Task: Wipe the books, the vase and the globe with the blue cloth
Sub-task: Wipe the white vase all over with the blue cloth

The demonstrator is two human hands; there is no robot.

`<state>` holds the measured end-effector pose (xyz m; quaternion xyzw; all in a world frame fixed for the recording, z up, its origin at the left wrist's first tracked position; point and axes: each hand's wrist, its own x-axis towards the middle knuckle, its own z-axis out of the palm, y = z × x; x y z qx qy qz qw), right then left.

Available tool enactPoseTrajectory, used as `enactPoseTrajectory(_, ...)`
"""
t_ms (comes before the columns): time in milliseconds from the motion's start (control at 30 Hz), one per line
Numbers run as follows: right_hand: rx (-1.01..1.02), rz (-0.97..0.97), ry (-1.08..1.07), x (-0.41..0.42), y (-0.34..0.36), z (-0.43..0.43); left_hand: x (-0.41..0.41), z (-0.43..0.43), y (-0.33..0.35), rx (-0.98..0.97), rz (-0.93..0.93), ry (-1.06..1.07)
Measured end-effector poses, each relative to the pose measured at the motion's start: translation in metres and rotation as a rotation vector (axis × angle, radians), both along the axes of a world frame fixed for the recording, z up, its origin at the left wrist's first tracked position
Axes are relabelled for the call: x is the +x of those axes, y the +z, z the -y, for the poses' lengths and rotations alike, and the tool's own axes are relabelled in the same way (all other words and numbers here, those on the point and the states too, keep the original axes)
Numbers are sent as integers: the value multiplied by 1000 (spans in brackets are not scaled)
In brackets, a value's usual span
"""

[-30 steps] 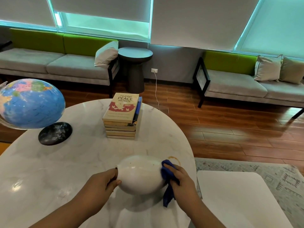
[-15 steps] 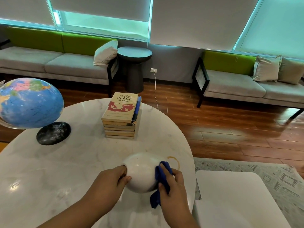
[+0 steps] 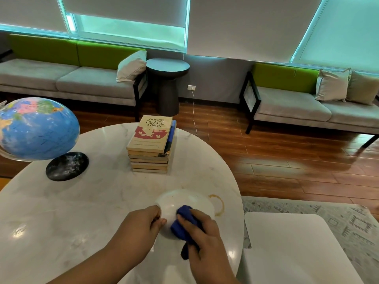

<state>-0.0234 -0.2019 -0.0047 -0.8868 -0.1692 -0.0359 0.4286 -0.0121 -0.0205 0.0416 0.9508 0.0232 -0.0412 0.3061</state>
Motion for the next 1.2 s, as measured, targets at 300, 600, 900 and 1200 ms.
enactPoseTrajectory(300,40,-165,-182,38,8,28,0,-1,3,5,-18,3)
enactPoseTrajectory(600,75,-76,-73,28,10,12,5,-2,3,6,-42,-21)
enactPoseTrajectory(900,-172,-16,79,21,28,4,2,3,2,41,-7,-86)
enactPoseTrajectory(1200,-139,-79,-22,32,38,17,1,6,4,121,22,-162)
